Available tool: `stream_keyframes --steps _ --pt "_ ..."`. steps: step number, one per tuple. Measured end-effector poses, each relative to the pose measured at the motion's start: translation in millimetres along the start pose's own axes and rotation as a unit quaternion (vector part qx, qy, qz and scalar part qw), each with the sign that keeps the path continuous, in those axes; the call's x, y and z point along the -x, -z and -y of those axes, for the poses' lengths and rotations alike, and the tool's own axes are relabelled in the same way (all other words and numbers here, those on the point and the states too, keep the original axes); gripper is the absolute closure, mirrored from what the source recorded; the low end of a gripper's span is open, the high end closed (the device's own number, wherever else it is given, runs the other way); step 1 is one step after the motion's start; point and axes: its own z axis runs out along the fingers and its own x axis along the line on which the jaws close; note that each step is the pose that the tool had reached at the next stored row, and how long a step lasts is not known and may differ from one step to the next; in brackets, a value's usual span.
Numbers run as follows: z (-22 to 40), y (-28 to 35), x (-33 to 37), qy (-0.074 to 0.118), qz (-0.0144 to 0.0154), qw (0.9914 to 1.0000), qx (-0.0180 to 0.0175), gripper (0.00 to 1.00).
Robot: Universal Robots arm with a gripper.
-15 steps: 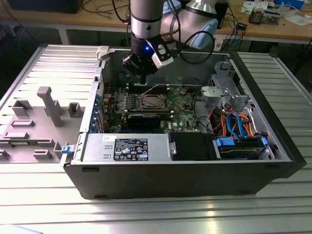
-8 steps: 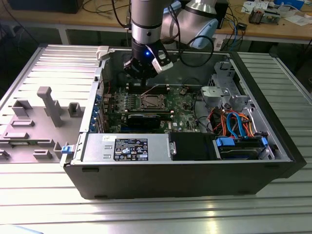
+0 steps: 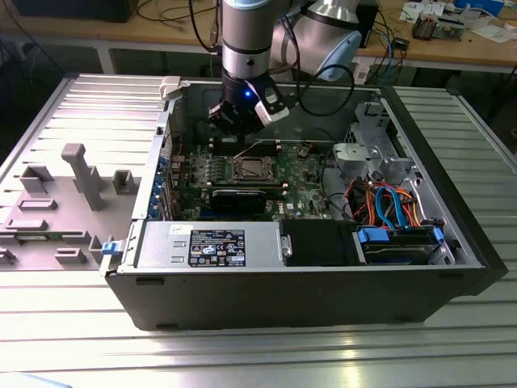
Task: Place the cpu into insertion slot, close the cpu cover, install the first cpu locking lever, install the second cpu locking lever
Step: 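Install the first cpu locking lever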
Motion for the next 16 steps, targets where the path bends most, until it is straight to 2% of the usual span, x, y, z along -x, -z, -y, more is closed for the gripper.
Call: stream_keyframes --steps 4,9,16 --pt "-0.1 -5.6 0.6 0.000 0.0000 1.00000 0.0000 0.89" --pt "-0.3 -9.4 1.7 0.003 -0.0003 0.99999 0.0000 0.89" --pt "0.2 -15.8 9.3 0.009 -0.0009 0.99996 -0.0002 0.89"
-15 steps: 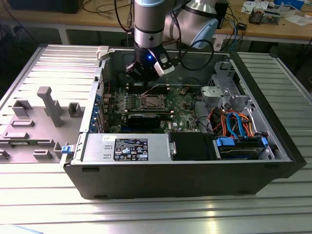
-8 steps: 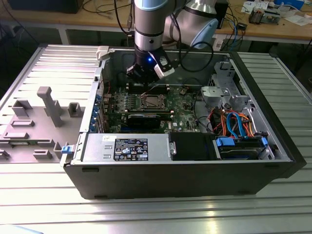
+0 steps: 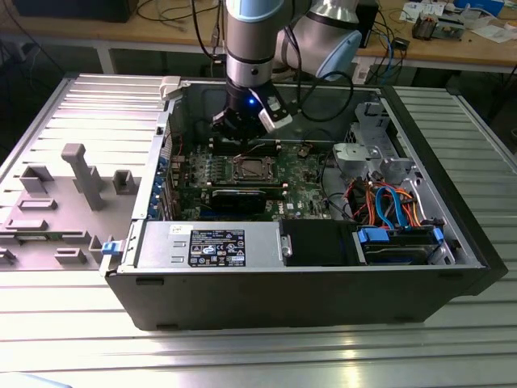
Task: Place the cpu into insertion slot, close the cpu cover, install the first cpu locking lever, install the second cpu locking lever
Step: 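Install the first cpu locking lever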
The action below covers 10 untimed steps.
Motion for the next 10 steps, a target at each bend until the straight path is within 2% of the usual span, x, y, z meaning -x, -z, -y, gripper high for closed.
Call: stream_keyframes --steps 10 --pt "3.4 -9.5 20.5 0.007 -0.0006 0.99997 0.0000 0.89"
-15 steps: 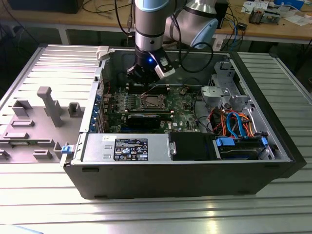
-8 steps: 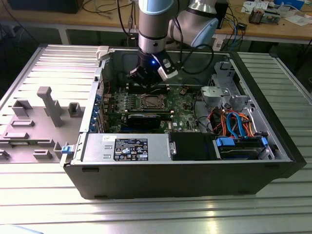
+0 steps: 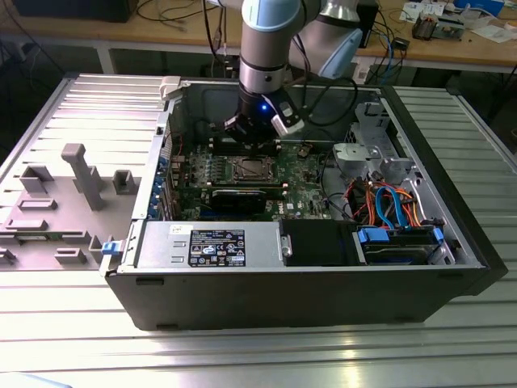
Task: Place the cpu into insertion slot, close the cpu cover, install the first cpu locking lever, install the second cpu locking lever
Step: 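Install the first cpu locking lever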
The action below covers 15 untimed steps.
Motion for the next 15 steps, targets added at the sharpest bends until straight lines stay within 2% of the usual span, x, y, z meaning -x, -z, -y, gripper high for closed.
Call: stream_keyframes --steps 12,15 --pt "3.5 -3.8 18.7 0.002 -0.0004 1.00000 -0.0001 0.89" --pt "3.7 -4.0 20.6 0.002 -0.0006 1.00000 0.0000 0.89"
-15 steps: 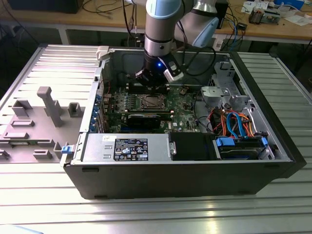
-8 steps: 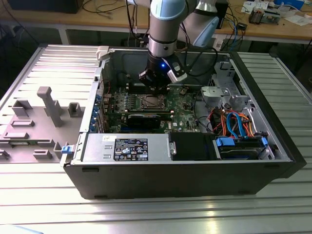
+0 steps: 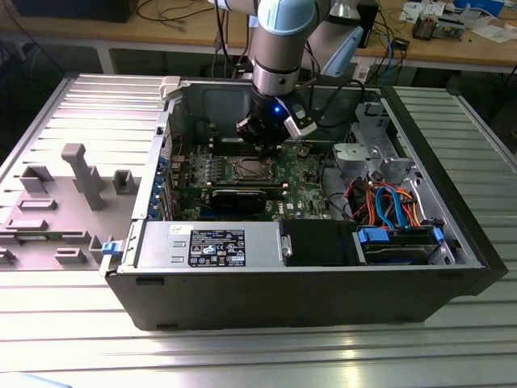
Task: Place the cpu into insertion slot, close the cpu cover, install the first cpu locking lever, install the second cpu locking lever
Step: 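Install the first cpu locking lever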
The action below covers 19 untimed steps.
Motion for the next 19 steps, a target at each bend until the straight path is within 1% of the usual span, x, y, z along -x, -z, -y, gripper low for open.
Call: stream_keyframes --steps 2,4,5,7,10,11,12,13,14,15,19 --pt "-0.3 1.0 0.1 0.000 0.0009 1.00000 0.0003 0.89" --pt "-0.8 3.7 0.4 0.000 0.0027 1.00000 0.0003 0.89" --pt "-0.9 5.8 0.1 0.000 0.0020 1.00000 0.0000 0.89" --pt "-1.5 13.3 -0.5 0.000 0.0023 1.00000 -0.0004 0.89" --pt "-1.0 15.3 -0.8 0.000 0.0027 1.00000 -0.0005 0.89" --pt "0.4 15.5 -1.0 0.000 0.0023 0.99999 -0.0027 0.89" --pt "1.5 15.5 -1.3 0.000 0.0017 0.99998 -0.0064 0.89" --pt "2.3 15.7 -1.4 0.000 0.0007 0.99993 -0.0118 0.89" --pt "2.9 15.7 -1.4 0.000 0.0000 0.99988 -0.0157 0.89" --pt "3.6 15.8 -1.5 0.000 -0.0009 0.99979 -0.0205 0.89" --pt "6.6 16.0 -2.1 -0.001 -0.0033 0.99939 -0.0347 0.89"
